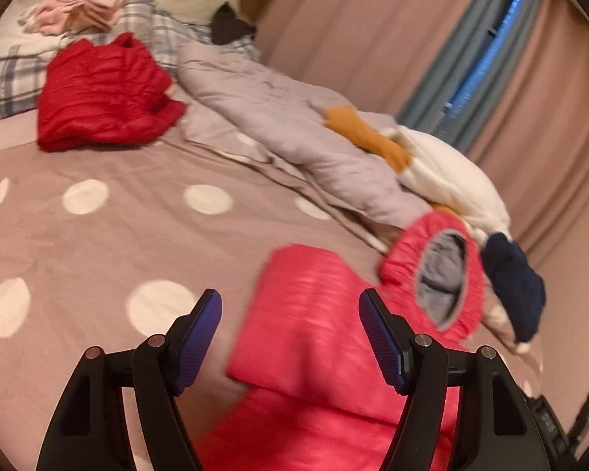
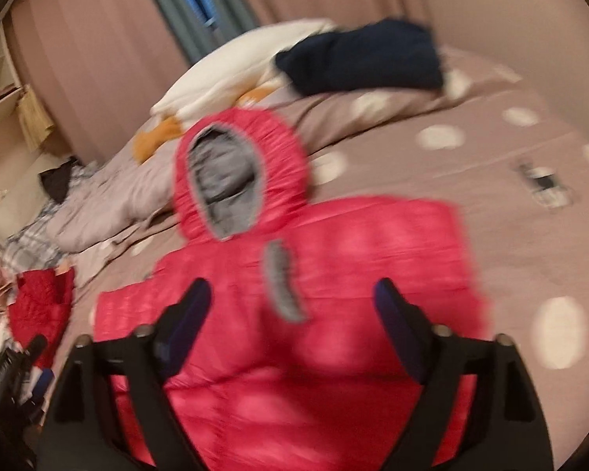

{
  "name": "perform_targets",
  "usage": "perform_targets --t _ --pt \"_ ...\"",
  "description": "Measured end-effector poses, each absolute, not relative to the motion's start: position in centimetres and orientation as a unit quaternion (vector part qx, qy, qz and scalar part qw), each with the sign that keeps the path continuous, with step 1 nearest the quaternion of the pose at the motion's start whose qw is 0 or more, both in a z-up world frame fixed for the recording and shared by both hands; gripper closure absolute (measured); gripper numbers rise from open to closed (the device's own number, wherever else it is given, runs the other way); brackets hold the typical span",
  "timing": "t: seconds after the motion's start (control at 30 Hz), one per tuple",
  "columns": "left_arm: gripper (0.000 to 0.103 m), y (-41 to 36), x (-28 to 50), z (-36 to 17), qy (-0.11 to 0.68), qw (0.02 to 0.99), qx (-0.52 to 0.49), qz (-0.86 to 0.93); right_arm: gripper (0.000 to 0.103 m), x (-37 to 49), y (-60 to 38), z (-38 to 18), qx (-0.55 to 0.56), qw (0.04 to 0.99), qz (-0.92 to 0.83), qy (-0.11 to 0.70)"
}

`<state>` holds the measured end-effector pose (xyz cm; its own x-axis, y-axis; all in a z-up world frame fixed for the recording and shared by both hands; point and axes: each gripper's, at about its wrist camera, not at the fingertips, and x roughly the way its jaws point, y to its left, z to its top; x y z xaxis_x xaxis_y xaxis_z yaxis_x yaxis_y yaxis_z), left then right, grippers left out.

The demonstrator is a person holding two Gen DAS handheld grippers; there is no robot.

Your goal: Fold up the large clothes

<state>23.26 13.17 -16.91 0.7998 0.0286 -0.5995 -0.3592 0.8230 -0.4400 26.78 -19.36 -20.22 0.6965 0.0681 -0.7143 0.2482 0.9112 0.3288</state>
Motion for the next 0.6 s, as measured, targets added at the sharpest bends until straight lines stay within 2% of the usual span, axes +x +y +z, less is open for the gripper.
perform_targets --t 0.07,0.13,0.2,0.27,0.3,0.43,0.47,0.53,0.57,0.6 --pt "0.032 14.8 22.9 -17.3 0.294 0.904 -0.286 0.123 0.011 28.7 -18.0 -22.6 0.208 0.886 -0.040 0.413" --pt "0.032 16.3 22.7 -17.6 0.292 0.900 -0.294 0.136 0.018 30.1 -17.0 -25.0 0.202 0.874 -0.040 0.440" --pt "0.032 17.2 22.6 -17.8 0.293 0.897 -0.299 0.144 0.065 30.0 -16.6 -25.5 0.189 0.886 -0.038 0.421" --pt "0.032 17.7 22.7 -17.9 0.294 0.895 -0.299 0.150 0.082 29.6 -17.5 -24.9 0.209 0.890 -0.031 0.403" --pt "0.032 17.8 22.7 -17.9 0.295 0.894 -0.302 0.152 0.084 29.4 -18.1 -24.3 0.212 0.893 -0.039 0.396" --pt "0.032 16.6 23.1 -17.9 0.289 0.899 -0.304 0.127 0.085 27.3 -21.3 -20.8 0.174 0.915 -0.078 0.355" --pt "0.032 15.9 23.3 -18.0 0.288 0.903 -0.296 0.121 0.082 26.7 -22.0 -20.5 0.175 0.915 -0.082 0.354" --pt "0.032 13.3 24.5 -18.8 0.297 0.910 -0.275 0.095 0.065 25.7 -24.0 -21.1 0.180 0.906 -0.102 0.370" --pt "0.032 12.3 25.1 -19.2 0.308 0.909 -0.268 0.082 0.051 25.6 -24.8 -21.7 0.182 0.899 -0.114 0.381" --pt "0.032 11.0 25.8 -19.9 0.325 0.907 -0.259 0.063 0.050 25.4 -25.5 -22.3 0.183 0.894 -0.122 0.390"
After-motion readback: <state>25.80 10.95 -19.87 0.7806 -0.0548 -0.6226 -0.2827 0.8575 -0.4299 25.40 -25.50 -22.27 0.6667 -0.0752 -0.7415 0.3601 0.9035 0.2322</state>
